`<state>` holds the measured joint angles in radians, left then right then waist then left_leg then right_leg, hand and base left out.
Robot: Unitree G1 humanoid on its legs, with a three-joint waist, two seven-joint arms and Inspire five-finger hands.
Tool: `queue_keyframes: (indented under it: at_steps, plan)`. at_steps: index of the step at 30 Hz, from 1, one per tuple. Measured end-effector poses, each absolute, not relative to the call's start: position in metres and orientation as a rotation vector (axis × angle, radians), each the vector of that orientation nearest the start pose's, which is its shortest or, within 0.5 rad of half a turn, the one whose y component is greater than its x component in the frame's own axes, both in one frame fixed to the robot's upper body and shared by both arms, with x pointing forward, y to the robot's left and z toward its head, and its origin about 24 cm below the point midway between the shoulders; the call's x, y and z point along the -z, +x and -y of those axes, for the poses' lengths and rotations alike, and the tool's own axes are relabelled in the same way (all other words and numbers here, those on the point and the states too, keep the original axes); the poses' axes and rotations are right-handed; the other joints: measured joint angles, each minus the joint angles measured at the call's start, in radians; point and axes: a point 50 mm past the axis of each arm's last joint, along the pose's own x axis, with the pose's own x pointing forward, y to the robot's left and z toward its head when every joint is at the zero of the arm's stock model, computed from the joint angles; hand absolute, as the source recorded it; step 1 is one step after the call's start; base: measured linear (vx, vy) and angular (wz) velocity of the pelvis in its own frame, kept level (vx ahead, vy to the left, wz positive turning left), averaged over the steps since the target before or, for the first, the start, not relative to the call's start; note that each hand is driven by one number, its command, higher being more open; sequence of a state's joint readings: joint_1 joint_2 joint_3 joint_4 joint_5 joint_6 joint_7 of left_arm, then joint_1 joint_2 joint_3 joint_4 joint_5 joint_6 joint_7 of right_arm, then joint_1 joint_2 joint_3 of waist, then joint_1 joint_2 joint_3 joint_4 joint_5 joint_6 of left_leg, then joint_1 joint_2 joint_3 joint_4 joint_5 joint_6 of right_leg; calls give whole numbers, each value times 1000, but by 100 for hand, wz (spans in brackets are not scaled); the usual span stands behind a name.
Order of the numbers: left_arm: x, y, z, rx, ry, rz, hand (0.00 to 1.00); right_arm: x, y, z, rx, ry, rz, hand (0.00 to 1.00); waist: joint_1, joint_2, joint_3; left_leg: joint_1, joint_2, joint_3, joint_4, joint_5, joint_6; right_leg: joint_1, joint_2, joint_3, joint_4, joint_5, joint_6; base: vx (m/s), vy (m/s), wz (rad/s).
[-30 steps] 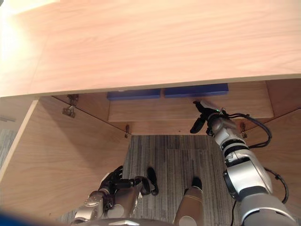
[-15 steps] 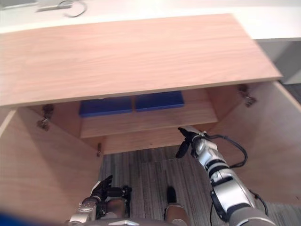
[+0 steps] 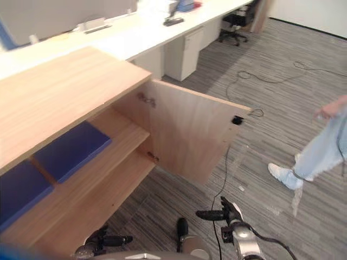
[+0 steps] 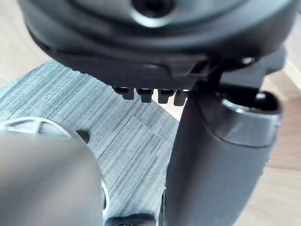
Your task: Walk over to the cabinet, pick up the folder, carry it to the office cabinet, place the folder inside the office cabinet, then close the office cabinet door
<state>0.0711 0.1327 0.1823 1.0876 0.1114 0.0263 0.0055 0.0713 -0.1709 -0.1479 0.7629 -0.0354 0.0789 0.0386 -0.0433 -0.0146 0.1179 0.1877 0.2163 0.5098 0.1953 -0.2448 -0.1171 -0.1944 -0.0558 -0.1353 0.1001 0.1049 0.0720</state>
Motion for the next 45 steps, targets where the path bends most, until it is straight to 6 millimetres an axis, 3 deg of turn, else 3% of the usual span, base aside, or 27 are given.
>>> queue_keyframes:
  at_steps: [1,2,4,10,15,23,30,34,38,45]
  plan:
    - [162,82,-222,-189,121,-1194,100,124,134,242,241,-84,-906,100,-28,-17,-13,16,-10,0,-14,3,-3,-2,-20,12,97,-21,-30,48,-23,-42]
    - [162,83,-225,-192,130,-1194,100,125,126,246,272,-69,-916,100,-25,-25,-21,29,-21,6,-23,5,-12,5,-27,8,83,-7,-42,79,-20,-32]
    - [163,84,-221,-187,133,-1193,100,126,111,261,385,-39,-936,100,-25,6,-42,37,-3,19,-60,32,-27,21,13,22,9,32,-52,77,-37,-42]
    - [164,88,-209,-158,123,-1186,100,118,116,267,451,-46,-888,100,-40,25,-48,54,15,51,-139,82,-71,23,69,37,-66,67,-72,51,-49,-16]
    - [164,94,-199,-105,157,-1168,100,89,145,279,531,-91,-703,100,-41,56,-56,60,23,46,-156,88,-77,38,80,30,-94,72,-79,8,11,3]
    - [165,87,-198,-70,209,-1185,100,48,191,290,596,-107,-475,100,-25,74,-59,56,16,-6,-175,96,-74,95,67,-11,-179,98,-72,-17,24,19]
    - [167,71,-201,-82,209,-1219,100,-15,248,317,631,-96,-220,100,6,106,-42,18,9,-68,-179,112,-69,93,43,-63,-184,97,-71,-36,4,23]
    - [168,67,-202,-88,204,-1228,100,-30,270,320,626,-54,-172,100,25,103,-39,4,9,-102,-194,129,-70,93,37,-92,-184,95,-73,-56,-15,25]
    - [167,68,-201,-120,165,-1211,100,-43,294,307,565,-60,-138,100,38,109,-27,-12,5,-132,-193,136,-67,93,25,-116,-184,94,-69,-80,0,18]
    - [165,71,-201,-155,140,-1183,100,-60,315,310,481,-41,-128,100,41,114,-2,-38,-1,-159,-190,138,-64,82,16,-136,-184,98,-70,-28,10,10]
